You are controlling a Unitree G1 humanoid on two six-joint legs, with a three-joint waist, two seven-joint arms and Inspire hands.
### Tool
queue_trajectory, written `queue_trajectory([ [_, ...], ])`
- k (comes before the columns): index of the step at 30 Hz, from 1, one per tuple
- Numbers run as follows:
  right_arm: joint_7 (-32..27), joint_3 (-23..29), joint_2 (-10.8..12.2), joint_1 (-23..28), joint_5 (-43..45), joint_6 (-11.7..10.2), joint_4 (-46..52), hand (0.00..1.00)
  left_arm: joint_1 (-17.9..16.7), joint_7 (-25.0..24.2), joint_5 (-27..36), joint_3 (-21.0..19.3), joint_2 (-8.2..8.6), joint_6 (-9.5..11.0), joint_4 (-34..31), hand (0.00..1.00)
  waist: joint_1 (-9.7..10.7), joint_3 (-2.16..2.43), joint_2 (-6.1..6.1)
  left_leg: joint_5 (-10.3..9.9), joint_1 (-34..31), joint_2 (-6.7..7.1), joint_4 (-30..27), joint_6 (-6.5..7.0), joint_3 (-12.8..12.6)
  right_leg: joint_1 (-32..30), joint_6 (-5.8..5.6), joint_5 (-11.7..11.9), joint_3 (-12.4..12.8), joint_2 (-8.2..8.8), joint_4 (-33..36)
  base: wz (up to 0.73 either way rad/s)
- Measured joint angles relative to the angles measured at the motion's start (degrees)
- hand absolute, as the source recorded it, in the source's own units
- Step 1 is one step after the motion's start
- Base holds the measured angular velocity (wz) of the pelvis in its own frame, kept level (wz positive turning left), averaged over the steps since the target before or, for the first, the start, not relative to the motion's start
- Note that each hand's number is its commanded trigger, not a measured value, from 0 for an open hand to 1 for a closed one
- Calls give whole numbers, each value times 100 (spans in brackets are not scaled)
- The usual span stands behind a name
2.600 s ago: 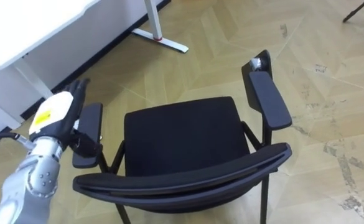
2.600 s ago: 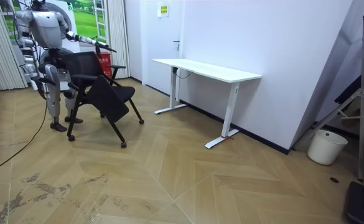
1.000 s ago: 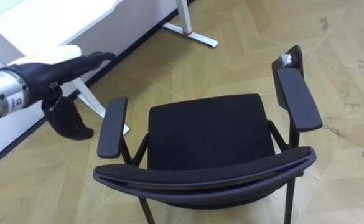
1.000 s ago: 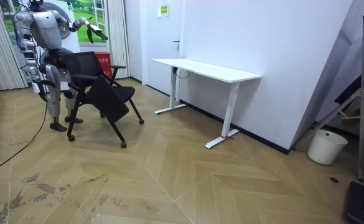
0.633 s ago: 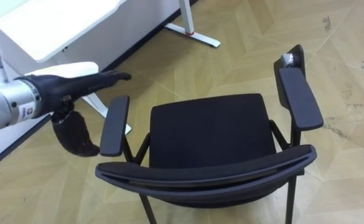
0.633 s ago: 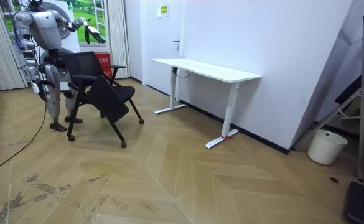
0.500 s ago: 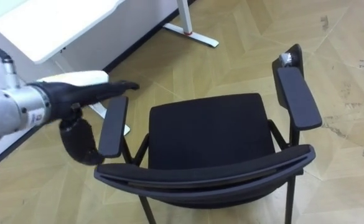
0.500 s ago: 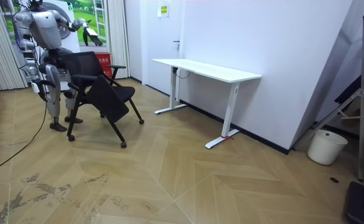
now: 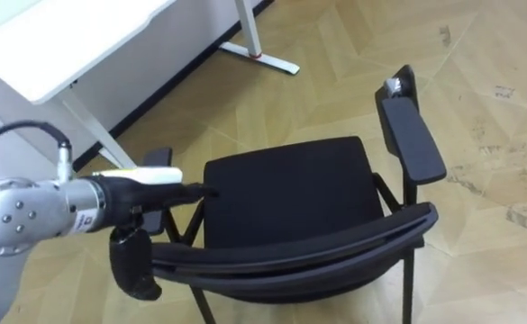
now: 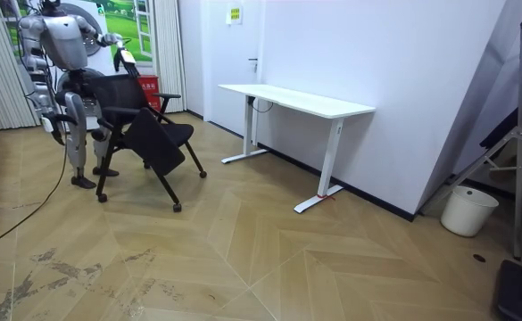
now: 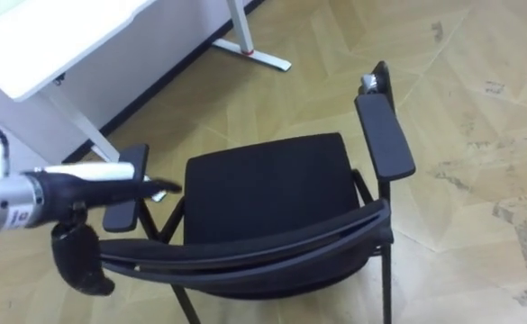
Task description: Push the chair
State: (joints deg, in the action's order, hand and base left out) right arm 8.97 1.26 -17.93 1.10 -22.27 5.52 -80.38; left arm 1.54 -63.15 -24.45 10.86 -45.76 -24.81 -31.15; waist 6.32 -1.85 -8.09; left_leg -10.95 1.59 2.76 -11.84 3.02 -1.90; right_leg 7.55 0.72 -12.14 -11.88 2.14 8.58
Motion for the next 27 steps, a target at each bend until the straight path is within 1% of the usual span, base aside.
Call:
queue_trajectory([
  [3, -7, 2, 6, -1, 3, 73, 6, 0, -4, -138, -9, 209, 10, -31, 82, 0, 74, -5, 46, -1, -11, 4, -1, 2, -27, -1, -6, -3, 16, 4, -2, 0],
  [4, -7, 2, 6, -16, 11, 91, 21, 0, -4, -154, -58, 288, 59, -33, 194, 0, 133, -5, 47, -1, -17, 7, -15, 2, -18, -18, -8, -4, 15, 7, -1, 0],
  [5, -5, 3, 7, -28, 11, 92, 35, 0, -4, -161, -95, 323, 99, -40, 263, 0, 143, -4, 45, -1, -40, 8, -35, 2, -16, -34, -8, -4, 16, 10, 0, 0],
  [6, -3, 0, 8, -68, 1, 86, 44, 0, -3, -163, -141, 371, 200, -65, 411, 0, 167, 2, 36, -2, -89, 7, -85, 1, -33, -76, -7, -4, 28, 15, 6, -6],
  [7, -7, 0, 11, -84, -7, 82, 46, 0, -3, -163, -142, 379, 266, -68, 493, 0, 176, 2, 36, -2, -101, 5, -94, 1, -43, -90, -6, -3, 43, 15, 6, -8],
  [9, -12, -3, 39, -112, -23, 77, 41, 0, -3, -158, -144, 431, 507, -73, 842, 0, 219, 5, 41, -2, -105, 1, -97, 1, -50, -102, -5, -2, 55, 10, 8, -4],
  [11, -15, -8, 44, -129, -21, 80, 39, 0, -4, -158, -145, 517, 618, -72, 1032, 0, 261, 5, 50, -2, -106, 2, -96, 0, -48, -109, -5, -2, 62, 12, 16, -2],
  [12, -14, -8, 50, -129, -15, 83, 40, 0, -4, -151, -149, 517, 736, -70, 1175, 0, 260, 11, 66, -2, -93, 1, -92, 0, -48, -107, -5, -2, 80, 12, 19, -5],
  [13, -8, -6, 60, -124, -1, 88, 39, 0, -4, -142, -156, 516, 803, -68, 1271, 0, 277, 24, 96, -2, -88, 0, -93, 0, -46, -100, -4, -2, 87, 11, 21, -4],
  [15, -11, -5, 57, -118, 5, 125, 74, 0, -2, -109, -150, 516, 851, -31, 1445, 0, 301, 39, 145, -2, -67, -2, -90, 0, -48, -80, -4, -2, 91, 12, 36, 0],
  [16, -23, -5, 57, -111, 5, 166, 107, 0, 7, -80, -152, 516, 873, -15, 1571, 0, 313, 35, 186, -2, -24, -3, -87, 0, -48, -41, -4, -2, 100, 11, 37, 0],
  [19, -73, -5, 45, -104, -30, 206, 197, 0, 25, 11, -152, 516, 890, -14, 1779, 0, 371, 45, 245, -5, 8, -5, -91, 0, -48, -2, -5, -1, 105, 9, 53, 0],
  [21, -88, -3, 28, -105, -60, 204, 302, 0, 33, 98, -148, 517, 894, -15, 1876, 0, 440, 47, 230, -10, -1, -7, -88, 7, -48, -20, -5, -1, 97, 8, 86, 2],
  [23, -137, 1, 39, -89, -138, 208, 351, 0, 37, 182, -174, 516, 930, -18, 1943, 0, 451, 49, 224, -17, 37, -16, -72, 18, -56, -26, -5, -2, 105, -6, 120, -3],
  [25, -209, 17, 36, -14, -199, 206, 433, 0, 17, 343, -263, 500, 1043, -17, 1995, 0, 442, 57, 216, -23, 70, -22, 6, 28, -90, -9, -5, -2, 103, -31, 123, -4],
  [27, -264, 29, 25, -1, -198, 206, 432, 0, 17, 456, -278, 498, 1115, -17, 2029, 0, 432, 65, 204, -25, 68, -16, 4, 34, -94, -12, -6, -2, 110, -27, 119, -5],
])
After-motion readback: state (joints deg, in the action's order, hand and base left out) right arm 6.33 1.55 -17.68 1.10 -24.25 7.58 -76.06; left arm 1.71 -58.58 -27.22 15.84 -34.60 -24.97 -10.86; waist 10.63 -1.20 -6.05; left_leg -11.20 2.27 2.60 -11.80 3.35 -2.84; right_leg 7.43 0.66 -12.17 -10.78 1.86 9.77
